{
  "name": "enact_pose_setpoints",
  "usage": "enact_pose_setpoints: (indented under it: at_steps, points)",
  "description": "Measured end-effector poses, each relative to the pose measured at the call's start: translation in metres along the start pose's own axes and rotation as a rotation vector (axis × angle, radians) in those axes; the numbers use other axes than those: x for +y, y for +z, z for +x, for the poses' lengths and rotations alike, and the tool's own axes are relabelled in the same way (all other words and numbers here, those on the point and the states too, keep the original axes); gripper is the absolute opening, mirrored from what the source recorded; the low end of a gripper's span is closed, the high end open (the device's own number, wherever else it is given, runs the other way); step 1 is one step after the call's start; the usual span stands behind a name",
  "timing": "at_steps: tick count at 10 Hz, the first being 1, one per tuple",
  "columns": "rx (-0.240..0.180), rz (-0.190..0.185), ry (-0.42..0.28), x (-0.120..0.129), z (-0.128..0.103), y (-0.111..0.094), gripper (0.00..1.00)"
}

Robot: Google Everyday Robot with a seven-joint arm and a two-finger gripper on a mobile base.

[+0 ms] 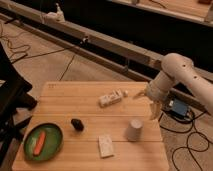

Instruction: Place the ceramic cup over the eraser

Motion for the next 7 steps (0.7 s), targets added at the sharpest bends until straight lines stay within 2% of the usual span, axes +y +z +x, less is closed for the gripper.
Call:
enact_pose_setpoints:
  at_steps: [1, 3, 7]
  points:
    - [-0.002, -0.014, 0.004, 0.006, 0.005, 0.008, 0.80]
    - [0.024, -0.042, -0.015, 0.019, 0.015, 0.030, 0.80]
    - [0.028, -0.042, -0.017, 0.020, 0.017, 0.032, 0.80]
